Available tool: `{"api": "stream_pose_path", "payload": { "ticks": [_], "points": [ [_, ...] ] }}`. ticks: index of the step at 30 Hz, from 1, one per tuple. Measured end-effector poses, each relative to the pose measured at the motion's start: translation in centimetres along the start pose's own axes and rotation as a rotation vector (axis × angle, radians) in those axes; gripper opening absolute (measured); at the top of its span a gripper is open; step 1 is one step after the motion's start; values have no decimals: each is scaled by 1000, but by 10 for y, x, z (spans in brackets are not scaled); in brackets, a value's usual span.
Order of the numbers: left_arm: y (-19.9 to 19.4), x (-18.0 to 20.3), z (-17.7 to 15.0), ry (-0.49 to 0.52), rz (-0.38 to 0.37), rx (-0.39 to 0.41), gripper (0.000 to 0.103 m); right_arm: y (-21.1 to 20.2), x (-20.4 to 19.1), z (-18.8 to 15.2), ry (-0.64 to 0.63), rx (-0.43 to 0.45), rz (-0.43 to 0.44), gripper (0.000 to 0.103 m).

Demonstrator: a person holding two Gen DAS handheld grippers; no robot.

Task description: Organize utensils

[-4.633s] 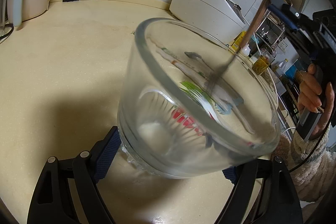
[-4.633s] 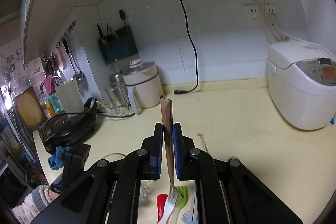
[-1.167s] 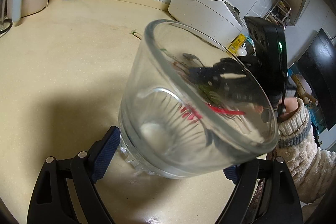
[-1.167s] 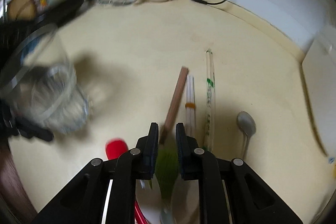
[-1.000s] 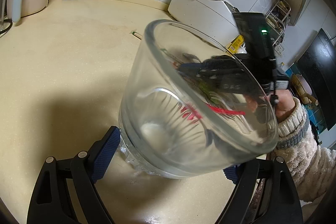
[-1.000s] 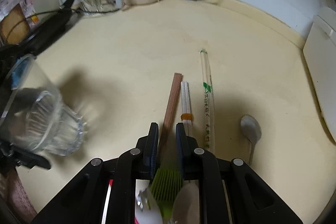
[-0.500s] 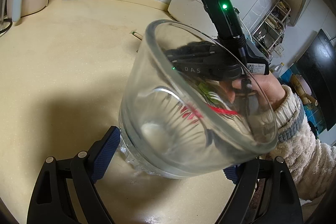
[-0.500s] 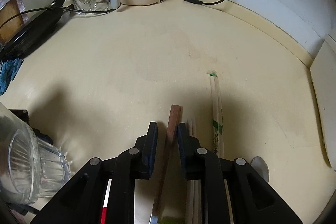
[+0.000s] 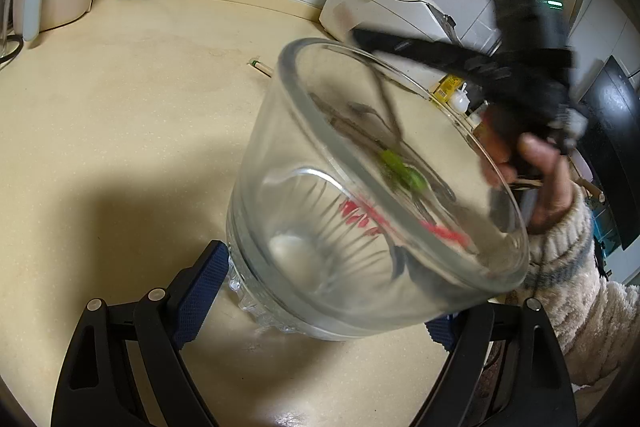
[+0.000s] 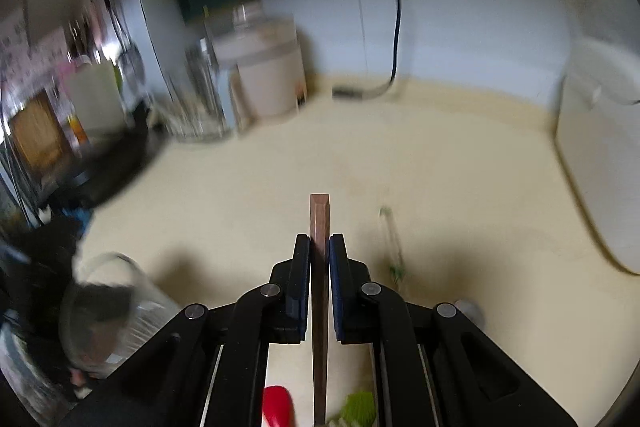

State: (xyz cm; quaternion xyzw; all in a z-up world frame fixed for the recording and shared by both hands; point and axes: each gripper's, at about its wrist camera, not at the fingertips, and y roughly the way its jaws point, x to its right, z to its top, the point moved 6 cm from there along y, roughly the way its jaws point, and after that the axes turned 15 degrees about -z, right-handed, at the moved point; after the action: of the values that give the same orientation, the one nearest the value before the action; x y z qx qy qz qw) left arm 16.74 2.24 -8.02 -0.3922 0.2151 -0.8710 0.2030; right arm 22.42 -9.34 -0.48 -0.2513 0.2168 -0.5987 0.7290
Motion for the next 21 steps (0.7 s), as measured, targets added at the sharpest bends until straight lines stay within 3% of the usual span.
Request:
{"api": "stream_pose_path", "payload": {
  "ticks": [12, 21],
  "points": [
    [0, 0, 0, 0, -1, 0, 89, -110, 18, 19, 89, 282, -48, 9],
    [0, -1, 0, 0, -1, 0, 89, -132, 21, 30, 109, 335, -37, 9]
  ]
}}
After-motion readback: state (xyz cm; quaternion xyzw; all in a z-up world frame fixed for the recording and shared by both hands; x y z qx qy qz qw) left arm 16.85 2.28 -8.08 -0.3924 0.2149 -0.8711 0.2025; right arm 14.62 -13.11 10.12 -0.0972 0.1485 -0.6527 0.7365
